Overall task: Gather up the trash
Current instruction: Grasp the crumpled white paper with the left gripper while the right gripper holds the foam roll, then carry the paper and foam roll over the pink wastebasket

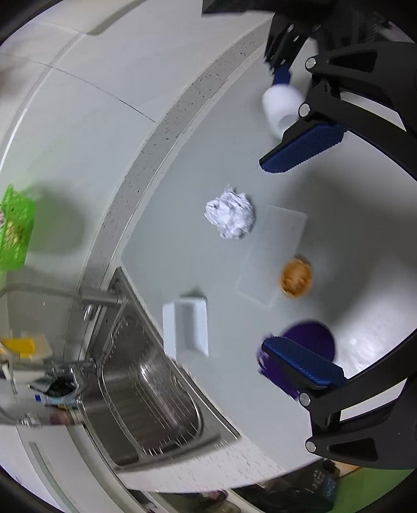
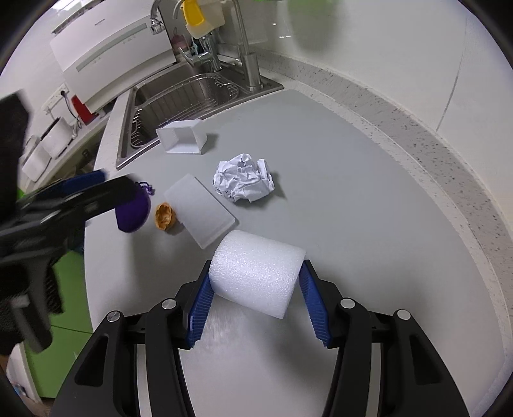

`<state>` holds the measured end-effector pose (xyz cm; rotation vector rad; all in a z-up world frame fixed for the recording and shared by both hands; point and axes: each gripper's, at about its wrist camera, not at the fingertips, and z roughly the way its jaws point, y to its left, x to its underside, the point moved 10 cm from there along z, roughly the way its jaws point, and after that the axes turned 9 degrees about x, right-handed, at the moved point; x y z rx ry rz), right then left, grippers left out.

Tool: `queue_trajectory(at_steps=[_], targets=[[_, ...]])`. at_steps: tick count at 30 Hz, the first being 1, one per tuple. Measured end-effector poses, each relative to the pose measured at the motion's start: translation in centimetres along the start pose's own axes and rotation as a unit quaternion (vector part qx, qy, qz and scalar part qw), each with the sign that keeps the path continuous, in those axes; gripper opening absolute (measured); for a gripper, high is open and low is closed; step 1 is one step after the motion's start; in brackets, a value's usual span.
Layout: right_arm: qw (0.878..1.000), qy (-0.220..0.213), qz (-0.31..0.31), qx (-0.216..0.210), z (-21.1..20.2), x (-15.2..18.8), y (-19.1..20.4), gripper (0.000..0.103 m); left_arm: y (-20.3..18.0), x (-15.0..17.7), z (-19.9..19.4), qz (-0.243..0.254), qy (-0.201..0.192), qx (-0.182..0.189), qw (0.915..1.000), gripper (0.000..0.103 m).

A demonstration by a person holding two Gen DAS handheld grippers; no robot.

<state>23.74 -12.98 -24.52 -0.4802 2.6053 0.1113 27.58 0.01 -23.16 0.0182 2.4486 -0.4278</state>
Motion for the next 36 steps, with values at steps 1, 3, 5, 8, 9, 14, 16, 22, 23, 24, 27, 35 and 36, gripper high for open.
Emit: queue_trajectory(at_steps=[1,3,5,8,9,14,16,22,23,24,27,35,36], targets=[[1.000,-0.001,0.001,0.001,-0.3,0.2,-0.2,0.052,-0.4,-0.3,1.0,0.004,0.006,0.004,1.0000,0.100],[1.000,0.000,0.003,0.002,-0.6,0.4,-0.5,0.052,-1.1,-0.9,2.7,0.013,0.015,0.005,0.9998,0.100],[1.000,0.000,0.006,0.003,-1.0,0.7,-1.0,0.052,-1.6,-1.3,4.0,0.014,0.024,0.011,0.9995,0.100],[1.000,0.000,0.011,0.005,-1.5,1.0,-1.5,0.052,-2.1,-1.8,6.1,0.018,0.039,0.006,0.9991,0.100],[1.000,0.000,0.012,0.006,-1.7,1.0,-1.7,0.052,-2.2,-1.9,6.7,0.018,0.045,0.006,0.9988,0.100],[1.000,0.000,0.016,0.011,-2.2,1.4,-2.5,0.052,-3.1,-1.7,9.5,0.030,0.070,0.012,0.9970,0.100],[1.000,0.000,0.019,0.012,-2.3,1.5,-2.8,0.052,-3.5,-1.7,10.4,0.039,0.078,0.013,0.9961,0.094],[1.000,-0.001,0.022,0.014,-2.5,1.8,-3.3,0.052,-3.9,-0.6,12.0,0.054,0.110,0.007,0.9924,0.049],[1.000,-0.002,0.022,0.014,-2.6,1.8,-3.4,0.052,-3.9,-0.6,12.1,0.054,0.110,0.009,0.9924,0.048],[1.000,-0.003,0.022,0.014,-2.7,1.8,-3.4,0.052,-4.0,-0.5,12.1,0.055,0.111,0.011,0.9922,0.046],[1.000,-0.005,0.021,0.016,-3.0,1.8,-3.4,0.052,-4.4,-0.7,12.0,0.060,0.108,0.017,0.9922,0.041],[0.999,-0.028,0.008,0.015,-5.0,1.4,-2.6,0.052,-5.6,-1.4,7.6,0.068,0.066,0.034,0.9950,0.039],[0.999,-0.032,0.003,0.015,-5.4,1.3,-2.3,0.052,-5.6,-1.4,6.6,0.068,0.058,0.033,0.9955,0.039]])
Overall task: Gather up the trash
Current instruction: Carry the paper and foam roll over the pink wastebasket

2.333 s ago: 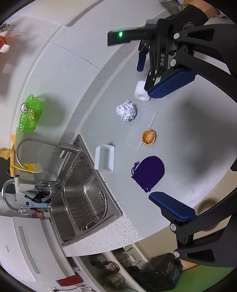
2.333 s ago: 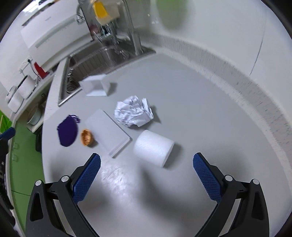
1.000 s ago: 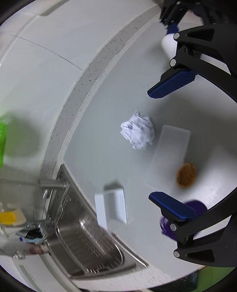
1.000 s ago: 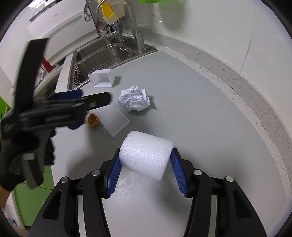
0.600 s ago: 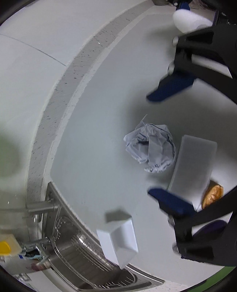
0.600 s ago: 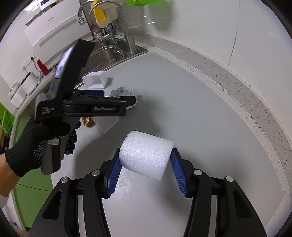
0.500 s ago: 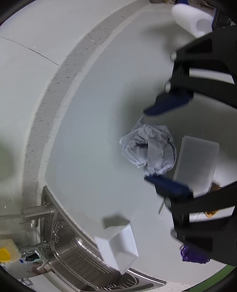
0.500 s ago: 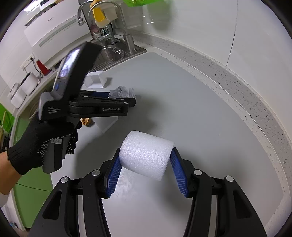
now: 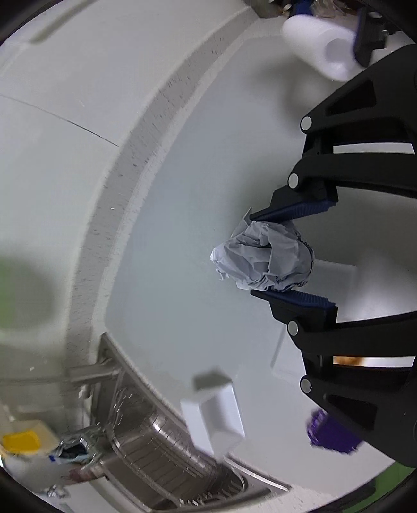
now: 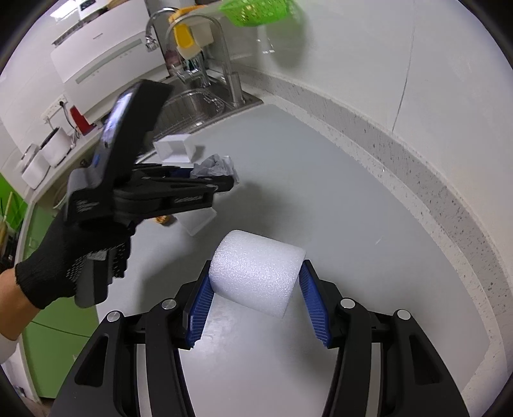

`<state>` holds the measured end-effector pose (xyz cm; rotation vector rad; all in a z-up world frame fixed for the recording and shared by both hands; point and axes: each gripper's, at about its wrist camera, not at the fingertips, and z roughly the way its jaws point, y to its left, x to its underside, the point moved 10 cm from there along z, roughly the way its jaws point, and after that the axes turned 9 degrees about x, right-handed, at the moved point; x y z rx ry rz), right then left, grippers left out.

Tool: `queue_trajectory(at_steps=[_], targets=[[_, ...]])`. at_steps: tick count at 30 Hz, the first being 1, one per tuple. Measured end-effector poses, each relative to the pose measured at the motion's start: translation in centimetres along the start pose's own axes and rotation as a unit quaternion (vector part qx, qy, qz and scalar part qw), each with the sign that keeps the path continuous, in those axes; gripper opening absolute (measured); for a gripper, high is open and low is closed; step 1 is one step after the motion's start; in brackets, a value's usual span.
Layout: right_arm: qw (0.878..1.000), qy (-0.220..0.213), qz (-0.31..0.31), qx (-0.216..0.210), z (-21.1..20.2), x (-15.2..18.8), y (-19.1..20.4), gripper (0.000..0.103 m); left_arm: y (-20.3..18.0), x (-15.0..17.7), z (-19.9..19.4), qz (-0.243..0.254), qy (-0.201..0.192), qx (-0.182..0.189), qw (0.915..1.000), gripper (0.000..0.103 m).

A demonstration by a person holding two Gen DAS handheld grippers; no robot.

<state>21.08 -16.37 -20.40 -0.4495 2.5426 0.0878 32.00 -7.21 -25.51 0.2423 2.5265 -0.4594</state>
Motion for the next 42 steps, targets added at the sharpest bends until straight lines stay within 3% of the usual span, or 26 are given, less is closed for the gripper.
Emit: queue_trajectory(at_steps=[7,15,21,27,31,35,42], targets=[[0.998,-0.037,-0.042,-0.023,-2.5,-1.3,4.1,0.052,1.7,2.9,-9.5,-0.027,-0.060,-0.023,0.9976,0.039],[0.985,-0.072,-0.124,-0.098,-5.1,-2.6,14.4,0.052,6.7,10.1,-21.1,-0.100,-0.120,-0.082,0.9844,0.040],[0.964,-0.074,-0.190,-0.170,-5.6,-1.9,24.4,0.052,12.0,18.2,-28.8,-0.176,-0.142,-0.148,0.9627,0.040],[0.937,-0.061,-0.260,-0.226,-5.2,0.2,36.0,0.052,18.1,27.5,-34.7,-0.255,-0.145,-0.206,0.9336,0.040],[0.925,-0.046,-0.290,-0.241,-3.3,1.8,42.5,0.052,22.1,32.6,-35.9,-0.294,-0.140,-0.217,0.9204,0.040],[0.919,-0.027,-0.311,-0.242,0.3,3.8,47.4,0.052,26.7,37.5,-34.4,-0.328,-0.126,-0.213,0.9118,0.040],[0.909,0.023,-0.341,-0.239,10.7,8.6,54.6,0.052,35.9,46.4,-26.4,-0.378,-0.088,-0.190,0.9018,0.040]])
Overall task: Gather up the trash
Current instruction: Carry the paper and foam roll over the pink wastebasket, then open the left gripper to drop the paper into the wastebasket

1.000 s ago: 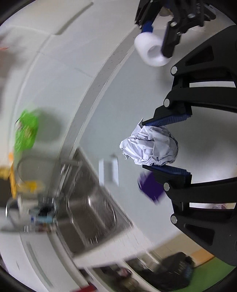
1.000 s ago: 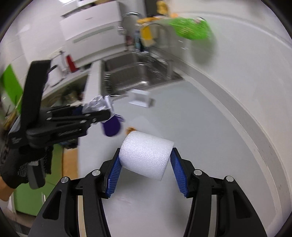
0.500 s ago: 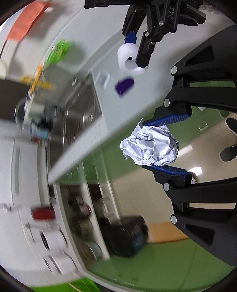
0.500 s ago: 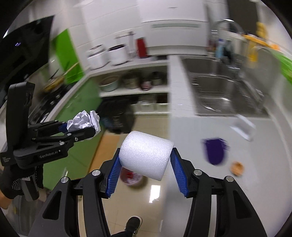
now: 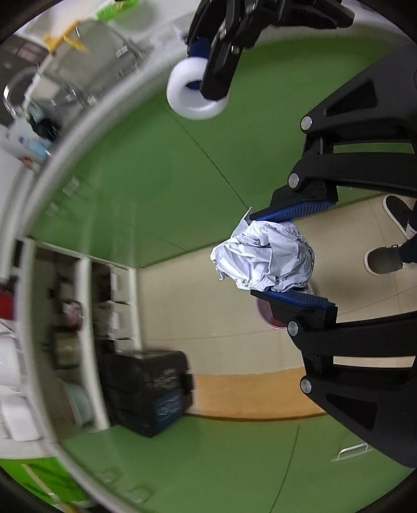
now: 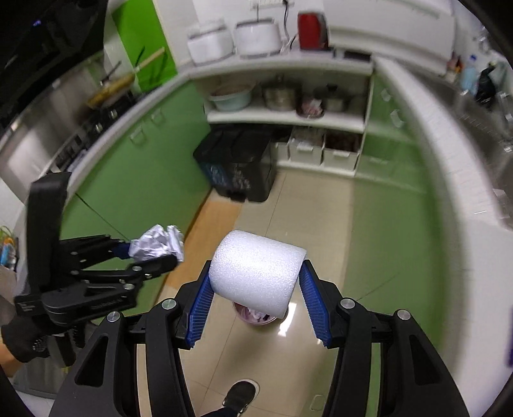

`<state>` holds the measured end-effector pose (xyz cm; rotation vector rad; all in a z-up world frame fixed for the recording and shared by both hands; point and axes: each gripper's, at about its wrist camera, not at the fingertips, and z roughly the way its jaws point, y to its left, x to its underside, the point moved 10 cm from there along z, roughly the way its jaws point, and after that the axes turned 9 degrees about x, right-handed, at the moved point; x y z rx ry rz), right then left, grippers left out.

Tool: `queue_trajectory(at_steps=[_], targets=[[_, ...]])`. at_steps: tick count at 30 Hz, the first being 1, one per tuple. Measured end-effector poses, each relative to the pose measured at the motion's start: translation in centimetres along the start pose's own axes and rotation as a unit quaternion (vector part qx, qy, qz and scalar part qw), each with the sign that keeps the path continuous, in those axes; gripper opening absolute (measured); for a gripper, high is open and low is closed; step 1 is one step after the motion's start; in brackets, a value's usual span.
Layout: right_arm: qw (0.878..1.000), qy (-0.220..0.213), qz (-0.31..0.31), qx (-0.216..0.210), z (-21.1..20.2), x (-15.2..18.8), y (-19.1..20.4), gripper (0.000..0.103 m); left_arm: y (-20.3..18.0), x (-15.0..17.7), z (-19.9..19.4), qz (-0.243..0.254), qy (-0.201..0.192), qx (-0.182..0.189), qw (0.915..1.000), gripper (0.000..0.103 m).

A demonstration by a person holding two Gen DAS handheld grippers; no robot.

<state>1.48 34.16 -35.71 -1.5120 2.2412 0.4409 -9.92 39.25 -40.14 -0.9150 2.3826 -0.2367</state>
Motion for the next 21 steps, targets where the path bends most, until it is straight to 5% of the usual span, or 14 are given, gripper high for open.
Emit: queue_trajectory(at_steps=[9,11,13,16,21], targets=[[0.998,0.055,0.012,-0.007,10.0,4.3,0.0,0.052,7.3,3.8,11.6,-0.034,0.055,0.003,0.9979,0.042],[0.998,0.061,0.017,-0.007,11.1,4.9,-0.3,0.052,8.0,3.7,13.3,-0.034,0.056,0.003,0.9978,0.048],[0.998,0.066,0.019,-0.006,12.1,5.3,-0.5,0.052,8.5,3.6,14.4,-0.038,0.055,0.002,0.9978,0.079],[0.997,0.072,0.019,-0.005,13.0,5.7,-0.7,0.052,9.1,3.4,15.1,-0.050,0.049,-0.001,0.9975,0.098],[0.997,0.081,0.017,-0.007,14.1,6.3,-0.2,0.052,9.9,3.6,14.8,-0.061,0.046,-0.009,0.9970,0.100]])
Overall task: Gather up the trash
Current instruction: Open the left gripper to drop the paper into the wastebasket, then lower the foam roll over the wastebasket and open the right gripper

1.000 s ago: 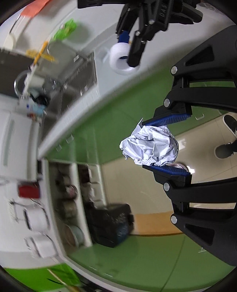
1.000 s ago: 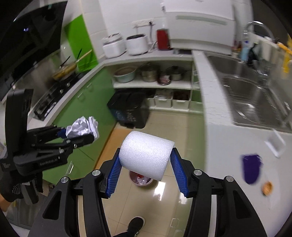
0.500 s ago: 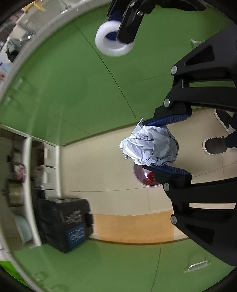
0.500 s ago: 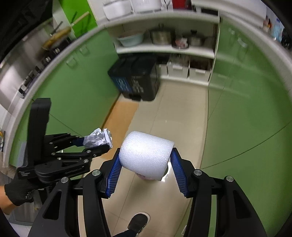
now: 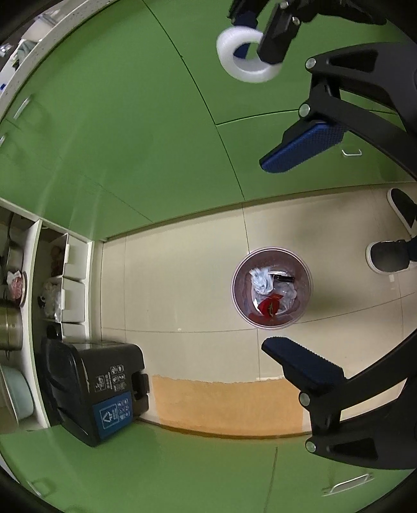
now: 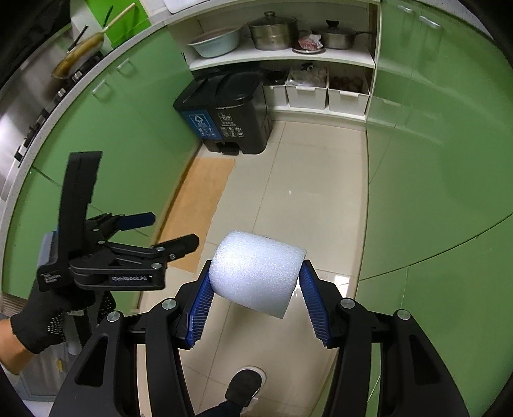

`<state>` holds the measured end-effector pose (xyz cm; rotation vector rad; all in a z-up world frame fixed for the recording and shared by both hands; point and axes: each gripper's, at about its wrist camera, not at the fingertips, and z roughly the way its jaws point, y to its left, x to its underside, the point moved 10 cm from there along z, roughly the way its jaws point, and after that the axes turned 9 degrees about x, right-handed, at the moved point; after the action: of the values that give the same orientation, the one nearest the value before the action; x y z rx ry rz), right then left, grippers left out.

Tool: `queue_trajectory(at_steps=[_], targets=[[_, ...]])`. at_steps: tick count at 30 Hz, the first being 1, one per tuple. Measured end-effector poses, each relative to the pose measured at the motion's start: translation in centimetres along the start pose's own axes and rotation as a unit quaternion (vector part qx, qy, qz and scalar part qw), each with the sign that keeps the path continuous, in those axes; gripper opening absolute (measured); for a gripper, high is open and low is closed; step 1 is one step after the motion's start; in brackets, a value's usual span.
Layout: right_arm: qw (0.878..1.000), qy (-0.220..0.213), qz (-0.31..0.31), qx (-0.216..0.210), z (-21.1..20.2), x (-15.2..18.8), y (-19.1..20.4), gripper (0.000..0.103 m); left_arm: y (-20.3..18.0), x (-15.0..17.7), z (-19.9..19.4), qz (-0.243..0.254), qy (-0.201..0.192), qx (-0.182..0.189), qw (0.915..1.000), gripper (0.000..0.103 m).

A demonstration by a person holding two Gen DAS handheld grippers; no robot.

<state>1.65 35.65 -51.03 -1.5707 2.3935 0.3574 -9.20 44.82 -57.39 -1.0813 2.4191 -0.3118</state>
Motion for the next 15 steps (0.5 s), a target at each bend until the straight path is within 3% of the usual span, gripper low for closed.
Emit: queue_trajectory(at_steps=[15], targets=[[0.998,0.029,-0.052,-0.030,4.5,0.5,6.6,0.052,4.7,3.5,-6.5,-0.030,-0.022,-0.046,0.9982,0.100]])
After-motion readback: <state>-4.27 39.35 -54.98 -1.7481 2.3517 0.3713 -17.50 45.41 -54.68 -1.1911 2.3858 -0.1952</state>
